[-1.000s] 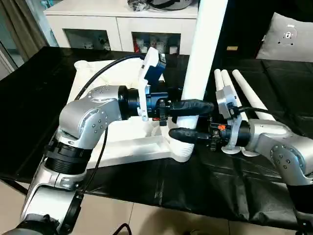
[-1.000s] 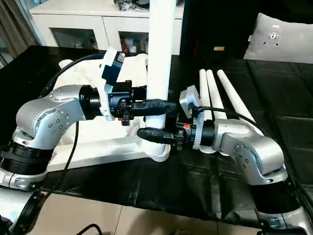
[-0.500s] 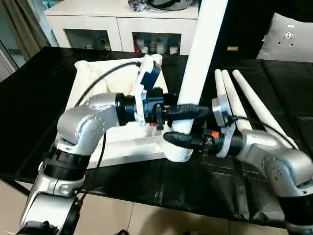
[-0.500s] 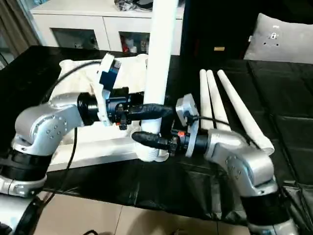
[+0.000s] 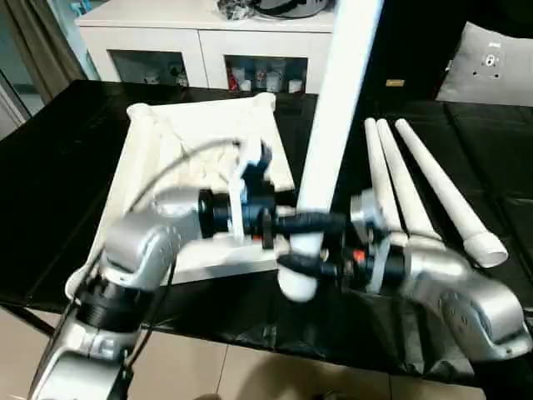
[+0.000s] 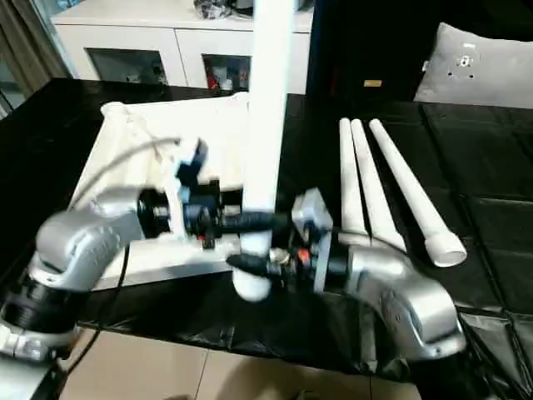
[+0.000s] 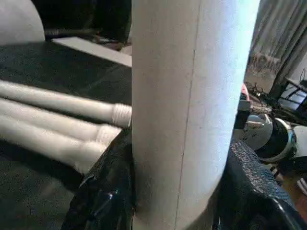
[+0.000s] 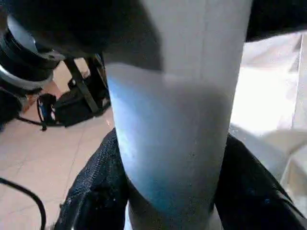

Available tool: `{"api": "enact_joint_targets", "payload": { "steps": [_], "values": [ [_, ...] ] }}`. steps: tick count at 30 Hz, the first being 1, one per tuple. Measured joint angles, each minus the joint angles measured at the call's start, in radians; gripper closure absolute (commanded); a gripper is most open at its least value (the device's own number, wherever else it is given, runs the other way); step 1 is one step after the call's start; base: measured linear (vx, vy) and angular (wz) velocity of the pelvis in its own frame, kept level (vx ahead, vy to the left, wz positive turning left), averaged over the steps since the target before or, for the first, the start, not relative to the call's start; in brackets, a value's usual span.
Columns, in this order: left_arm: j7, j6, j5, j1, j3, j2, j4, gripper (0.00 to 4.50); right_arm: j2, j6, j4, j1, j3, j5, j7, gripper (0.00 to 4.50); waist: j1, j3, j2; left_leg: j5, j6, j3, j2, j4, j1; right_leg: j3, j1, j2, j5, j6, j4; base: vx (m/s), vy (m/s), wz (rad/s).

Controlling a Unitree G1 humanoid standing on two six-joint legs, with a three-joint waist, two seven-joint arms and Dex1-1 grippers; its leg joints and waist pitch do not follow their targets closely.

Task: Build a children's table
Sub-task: Pick table leg

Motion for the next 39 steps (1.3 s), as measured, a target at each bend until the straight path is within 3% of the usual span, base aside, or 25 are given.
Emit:
{"api": "enact_joint_targets", "payload": {
  "steps": [7,21,29,33,35,39],
  "values": [
    [0.030,-0.026,0.000,0.072,-0.004,-0.029,0.001,1.90,-0.011,-0.005,0.001,0.042,0.008,-0.003,0.002,2.59,0.000,0.000,0.000,0.000,0.000,0.000,0.000,0.000,0.000,0.000,0.000,0.000,0.000,0.000,0.000,0.000,0.000,0.00],
    [-0.013,-0.041,-0.027,0.091,0.011,-0.017,0.006,1.90,-0.019,-0.017,-0.007,0.042,0.014,-0.004,0.024,2.59,-0.002,0.000,-0.001,0.001,0.000,0.000,0.000,0.000,0.000,0.000,0.000,0.000,0.001,0.001,0.000,0.000,0.000,0.00],
    [-0.071,-0.133,0.015,0.078,-0.032,-0.021,0.094,1.91,-0.054,-0.017,0.005,0.042,0.025,-0.034,0.042,2.59,0.000,-0.001,-0.001,0.001,0.001,0.000,0.000,0.000,0.000,0.000,0.001,0.000,0.000,0.002,-0.001,0.000,0.000,0.00],
    [-0.044,-0.134,0.003,0.122,0.031,-0.082,0.179,1.67,-0.071,-0.009,0.034,0.042,-0.029,-0.034,0.023,2.60,-0.005,-0.002,-0.001,0.001,0.001,0.001,0.000,0.000,0.000,0.000,0.001,0.000,0.001,0.001,-0.001,0.000,0.000,0.00],
    [-0.031,-0.138,-0.020,0.140,0.041,-0.107,0.202,1.42,-0.071,0.000,0.036,0.042,-0.034,-0.033,0.020,2.60,-0.005,-0.002,-0.001,0.001,0.001,0.001,0.000,0.000,0.000,0.000,0.000,0.000,0.001,0.000,-0.001,0.000,0.000,0.00],
    [-0.022,-0.143,-0.040,0.154,0.049,-0.124,0.208,1.43,-0.077,0.016,0.032,0.042,-0.041,-0.011,0.020,2.60,-0.004,-0.002,-0.001,0.002,0.002,0.001,0.000,0.000,0.000,0.000,0.001,0.000,0.001,0.001,-0.001,0.000,0.000,0.00]
  ]
}}
